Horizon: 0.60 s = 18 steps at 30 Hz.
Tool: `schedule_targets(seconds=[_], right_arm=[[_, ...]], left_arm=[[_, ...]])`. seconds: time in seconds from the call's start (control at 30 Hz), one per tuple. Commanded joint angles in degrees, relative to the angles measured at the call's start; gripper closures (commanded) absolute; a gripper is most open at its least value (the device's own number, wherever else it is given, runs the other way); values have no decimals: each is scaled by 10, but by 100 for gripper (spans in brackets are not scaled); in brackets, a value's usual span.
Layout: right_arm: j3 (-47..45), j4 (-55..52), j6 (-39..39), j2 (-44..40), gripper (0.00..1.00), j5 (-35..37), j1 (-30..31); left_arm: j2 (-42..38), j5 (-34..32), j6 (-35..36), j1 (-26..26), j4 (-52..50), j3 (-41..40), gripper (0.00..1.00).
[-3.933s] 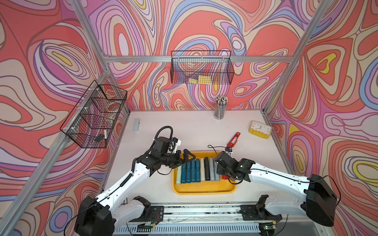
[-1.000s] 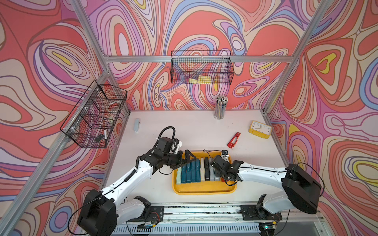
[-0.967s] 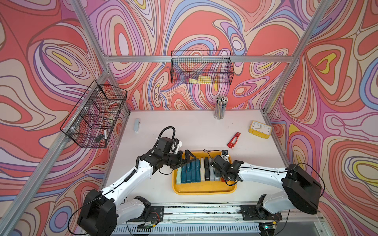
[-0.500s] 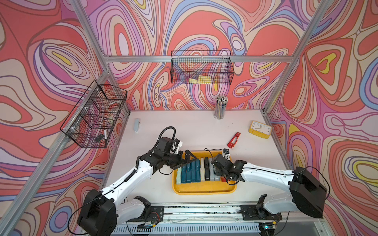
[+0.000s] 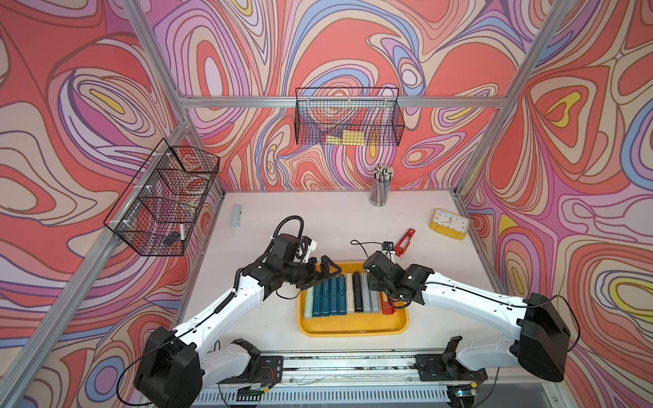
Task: Put the pruning pliers into the storage box
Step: Place the pruning pliers in the storage box.
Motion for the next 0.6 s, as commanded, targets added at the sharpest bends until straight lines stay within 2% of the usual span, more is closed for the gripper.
schedule_targets(seconds=[0.0,0.17,0.57], right_arm=[[30,-25,-30,10,96,13,-16],[59,-24,-64,26,100,-2,-54],[104,-6,-149,50,100,-49,-178]], left_arm=[[21,10,17,-4,5,33,1],[50,12,31,-4,3,66,1],[148,30,43,-5,16,155,1]])
